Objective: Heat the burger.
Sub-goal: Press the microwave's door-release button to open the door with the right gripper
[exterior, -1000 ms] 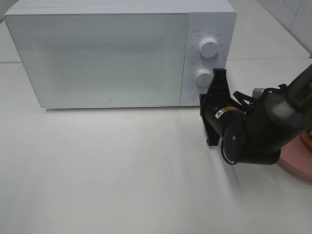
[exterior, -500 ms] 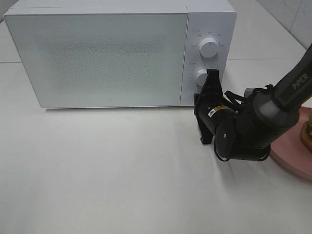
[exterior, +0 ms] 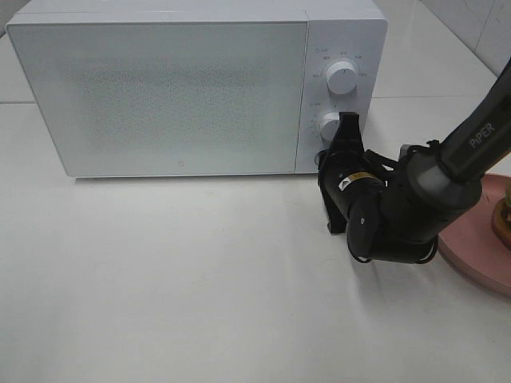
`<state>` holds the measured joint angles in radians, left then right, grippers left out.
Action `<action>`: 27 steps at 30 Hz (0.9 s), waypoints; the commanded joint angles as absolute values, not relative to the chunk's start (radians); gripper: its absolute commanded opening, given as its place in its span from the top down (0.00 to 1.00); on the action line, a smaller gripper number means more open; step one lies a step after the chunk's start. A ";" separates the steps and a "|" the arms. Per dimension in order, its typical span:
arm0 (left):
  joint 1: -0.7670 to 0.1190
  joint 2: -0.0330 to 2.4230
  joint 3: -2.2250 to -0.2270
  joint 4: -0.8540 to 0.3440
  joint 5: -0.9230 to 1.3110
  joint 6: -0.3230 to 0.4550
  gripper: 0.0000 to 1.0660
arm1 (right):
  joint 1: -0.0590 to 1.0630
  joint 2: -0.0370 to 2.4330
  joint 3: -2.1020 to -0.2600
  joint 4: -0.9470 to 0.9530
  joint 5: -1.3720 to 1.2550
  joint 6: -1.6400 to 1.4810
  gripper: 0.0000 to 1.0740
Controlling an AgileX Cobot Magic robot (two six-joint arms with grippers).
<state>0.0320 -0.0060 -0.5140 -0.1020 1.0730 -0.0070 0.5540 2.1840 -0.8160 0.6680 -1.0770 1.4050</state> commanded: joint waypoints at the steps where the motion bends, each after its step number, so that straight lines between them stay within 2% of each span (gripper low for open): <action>1: 0.031 -0.007 -0.515 -0.109 1.071 -0.008 0.19 | 0.548 2.183 -0.850 0.681 -1.127 1.375 1.00; 14: 0.031 -0.007 -0.515 -0.109 1.071 -0.008 0.19 | 0.501 2.220 -0.999 0.691 -1.113 1.308 1.00; 27: 0.031 -0.007 -0.515 -0.109 1.071 -0.008 0.19 | 0.501 2.218 -1.010 0.699 -1.126 1.294 1.00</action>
<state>0.0320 -0.0060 -0.5140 -0.1020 1.0730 -0.0070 0.5470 2.2030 -0.9170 0.7780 -0.9600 1.2960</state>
